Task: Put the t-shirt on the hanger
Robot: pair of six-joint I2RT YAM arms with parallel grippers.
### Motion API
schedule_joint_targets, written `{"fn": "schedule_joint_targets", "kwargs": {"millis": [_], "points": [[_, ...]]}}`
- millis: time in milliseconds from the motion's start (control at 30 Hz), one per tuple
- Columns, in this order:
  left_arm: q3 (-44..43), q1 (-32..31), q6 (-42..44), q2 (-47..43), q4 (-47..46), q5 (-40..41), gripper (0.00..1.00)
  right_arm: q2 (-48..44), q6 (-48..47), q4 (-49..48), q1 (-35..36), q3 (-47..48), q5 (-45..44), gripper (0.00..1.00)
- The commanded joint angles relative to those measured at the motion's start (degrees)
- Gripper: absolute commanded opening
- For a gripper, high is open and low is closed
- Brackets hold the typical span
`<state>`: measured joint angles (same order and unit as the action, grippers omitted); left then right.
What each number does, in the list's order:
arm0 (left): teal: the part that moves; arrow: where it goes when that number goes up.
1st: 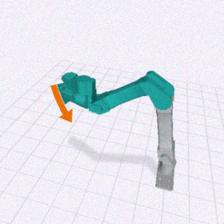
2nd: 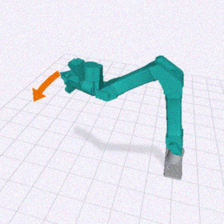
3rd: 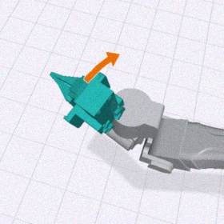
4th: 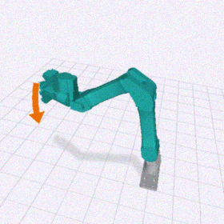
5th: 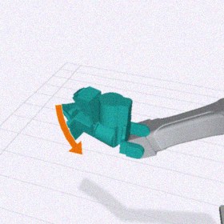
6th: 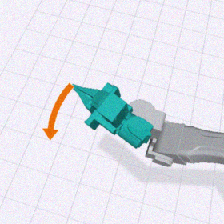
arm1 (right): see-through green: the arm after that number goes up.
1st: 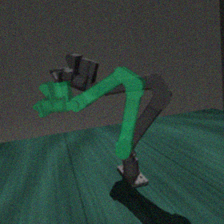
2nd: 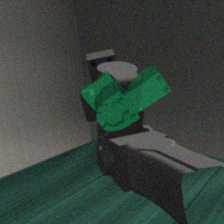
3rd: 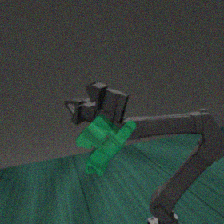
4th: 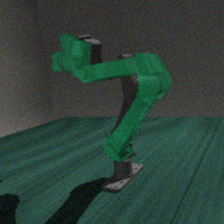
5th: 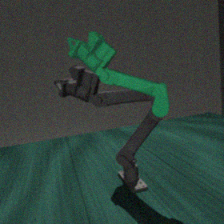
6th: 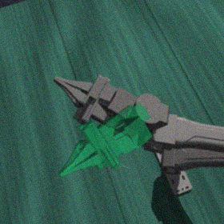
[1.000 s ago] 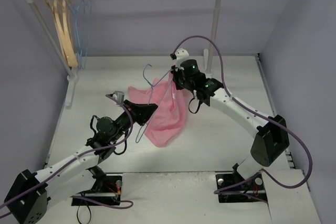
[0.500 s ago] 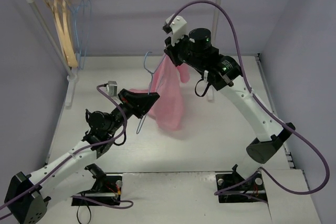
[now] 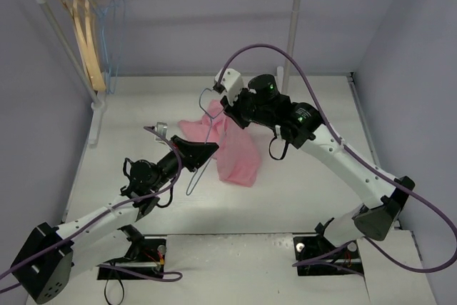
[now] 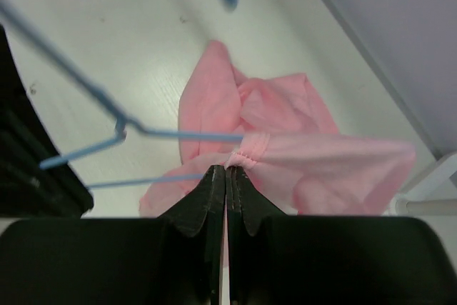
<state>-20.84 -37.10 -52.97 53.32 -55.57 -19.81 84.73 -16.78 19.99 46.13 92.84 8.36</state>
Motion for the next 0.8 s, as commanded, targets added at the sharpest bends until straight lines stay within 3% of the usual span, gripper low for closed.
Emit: {"fn": "schedule_joint_targets", "kwargs": {"millis": [0,267,767], "points": [[0.44,2.90,-7.13,1.78,-20.77,1.09,0.00,-4.04,0.95,-2.76,0.28,-3.70,1.31,0.00],[-0.95,3.88,-8.99,5.30,-21.33,-0.40,0.00,-7.12,3.06,-6.54,0.28,-11.01,2.62,0.00],[-4.91,3.88,-9.96,8.99,-21.68,-2.86,0.00,1.23,-0.45,-5.49,3.61,3.93,7.55,0.00]]}}
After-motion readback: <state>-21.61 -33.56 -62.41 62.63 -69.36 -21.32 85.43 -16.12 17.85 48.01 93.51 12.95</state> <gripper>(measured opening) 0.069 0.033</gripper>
